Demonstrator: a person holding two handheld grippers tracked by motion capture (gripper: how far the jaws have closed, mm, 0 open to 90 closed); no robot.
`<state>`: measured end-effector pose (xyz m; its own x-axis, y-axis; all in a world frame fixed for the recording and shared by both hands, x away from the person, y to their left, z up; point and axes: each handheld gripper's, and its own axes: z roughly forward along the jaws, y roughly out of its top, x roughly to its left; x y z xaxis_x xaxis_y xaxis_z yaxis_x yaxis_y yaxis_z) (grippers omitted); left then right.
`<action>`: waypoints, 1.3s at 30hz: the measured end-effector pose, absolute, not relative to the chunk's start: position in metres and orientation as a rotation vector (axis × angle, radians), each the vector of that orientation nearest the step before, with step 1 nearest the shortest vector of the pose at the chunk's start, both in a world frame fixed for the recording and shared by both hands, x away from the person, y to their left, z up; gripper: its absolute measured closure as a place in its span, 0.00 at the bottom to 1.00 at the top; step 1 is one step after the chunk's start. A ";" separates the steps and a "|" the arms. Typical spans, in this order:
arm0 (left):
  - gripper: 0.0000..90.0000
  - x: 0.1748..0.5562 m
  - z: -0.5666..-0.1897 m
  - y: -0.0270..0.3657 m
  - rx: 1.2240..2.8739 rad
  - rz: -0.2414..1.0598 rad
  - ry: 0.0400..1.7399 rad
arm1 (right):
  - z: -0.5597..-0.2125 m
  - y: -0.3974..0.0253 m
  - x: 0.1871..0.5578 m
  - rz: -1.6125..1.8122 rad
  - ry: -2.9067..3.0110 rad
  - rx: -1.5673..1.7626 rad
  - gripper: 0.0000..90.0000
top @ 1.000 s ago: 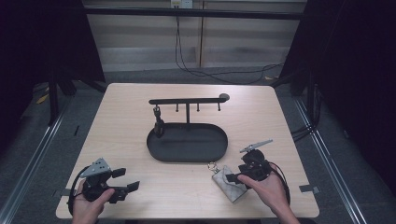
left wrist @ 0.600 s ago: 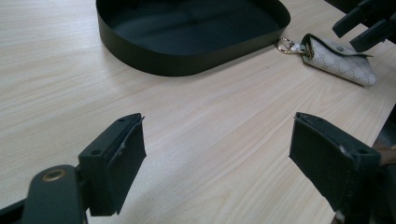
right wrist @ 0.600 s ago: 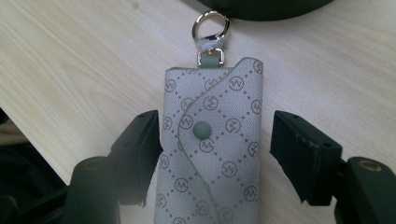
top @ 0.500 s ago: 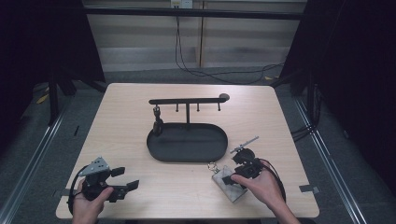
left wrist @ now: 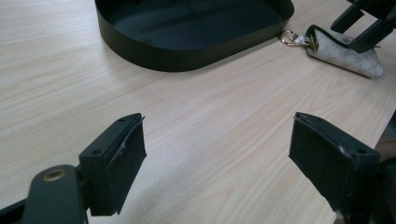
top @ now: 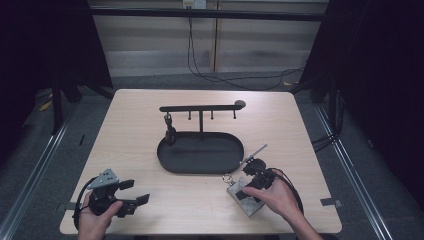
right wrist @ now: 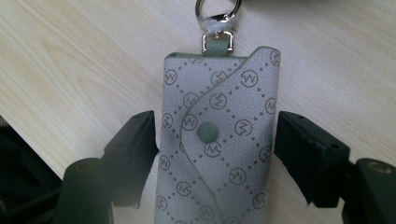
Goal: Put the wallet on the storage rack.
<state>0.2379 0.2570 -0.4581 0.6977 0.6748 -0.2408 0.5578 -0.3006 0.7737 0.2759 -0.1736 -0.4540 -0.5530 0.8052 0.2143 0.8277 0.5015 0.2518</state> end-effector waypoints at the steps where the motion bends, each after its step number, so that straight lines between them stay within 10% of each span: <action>1: 0.20 0.238 -0.458 0.257 1.988 0.163 0.946 | -0.455 -0.173 0.276 -0.496 -2.663 -1.445 0.33; 39: 0.20 0.239 -0.459 0.258 1.997 0.146 0.950 | -0.465 -0.158 0.284 -0.274 -2.666 -1.432 0.38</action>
<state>0.2389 0.2576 -0.4588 0.6987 0.6713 -0.2473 0.5661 -0.3074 0.7648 0.2842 -0.1582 -0.4647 -0.5515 0.8155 0.1754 0.8341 0.5406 0.1095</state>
